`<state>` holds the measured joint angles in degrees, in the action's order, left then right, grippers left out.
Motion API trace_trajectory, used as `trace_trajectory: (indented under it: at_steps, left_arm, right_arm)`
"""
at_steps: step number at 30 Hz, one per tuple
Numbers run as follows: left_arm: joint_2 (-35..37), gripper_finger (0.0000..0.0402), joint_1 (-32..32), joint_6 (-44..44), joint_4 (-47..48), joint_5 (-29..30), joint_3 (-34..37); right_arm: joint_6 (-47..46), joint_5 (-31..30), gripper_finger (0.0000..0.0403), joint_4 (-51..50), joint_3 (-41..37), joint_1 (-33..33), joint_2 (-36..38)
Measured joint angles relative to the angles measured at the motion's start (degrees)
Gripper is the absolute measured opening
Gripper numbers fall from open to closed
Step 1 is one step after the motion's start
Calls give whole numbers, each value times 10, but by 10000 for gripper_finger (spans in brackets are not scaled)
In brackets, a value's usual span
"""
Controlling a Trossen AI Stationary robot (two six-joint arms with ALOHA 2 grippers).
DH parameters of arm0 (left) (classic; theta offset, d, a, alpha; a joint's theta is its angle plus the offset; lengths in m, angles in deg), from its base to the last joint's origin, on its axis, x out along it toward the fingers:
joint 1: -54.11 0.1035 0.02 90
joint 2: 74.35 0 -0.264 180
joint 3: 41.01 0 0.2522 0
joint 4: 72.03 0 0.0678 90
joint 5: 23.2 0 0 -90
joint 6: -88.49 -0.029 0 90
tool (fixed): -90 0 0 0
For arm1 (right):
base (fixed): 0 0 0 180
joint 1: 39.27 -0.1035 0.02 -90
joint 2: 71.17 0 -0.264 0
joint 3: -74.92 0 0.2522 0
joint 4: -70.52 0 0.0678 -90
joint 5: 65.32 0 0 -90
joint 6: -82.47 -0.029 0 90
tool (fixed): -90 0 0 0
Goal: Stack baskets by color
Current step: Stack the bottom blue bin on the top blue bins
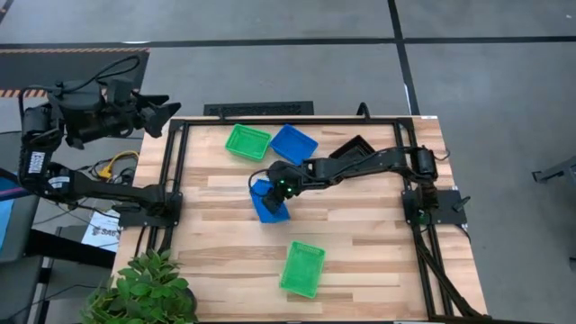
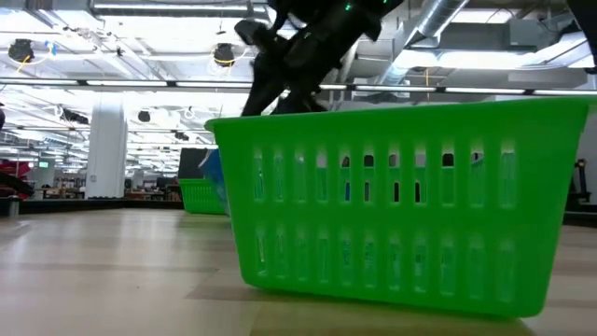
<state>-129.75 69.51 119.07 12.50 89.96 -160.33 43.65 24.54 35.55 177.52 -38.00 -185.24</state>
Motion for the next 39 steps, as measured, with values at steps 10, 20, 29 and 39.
trace_trajectory:
  at_steps: [10, 20, 29, 39]
  left_arm:
    - [0, 274, 0, -10, 6, 2, 0]
    - [0, 274, 0, -10, 12, 2, 0]
    - [0, 274, 0, -10, 33, 2, 0]
    - [0, 274, 0, -10, 33, 2, 0]
  right_arm:
    - [-21, -5, 150, -13, -2, -14, -36]
    - [-4, -16, 154, 14, -2, -13, -42]
    - [-34, -14, 237, 26, -1, -15, -67]
    - [-45, 3, 218, 27, -2, -14, -102]
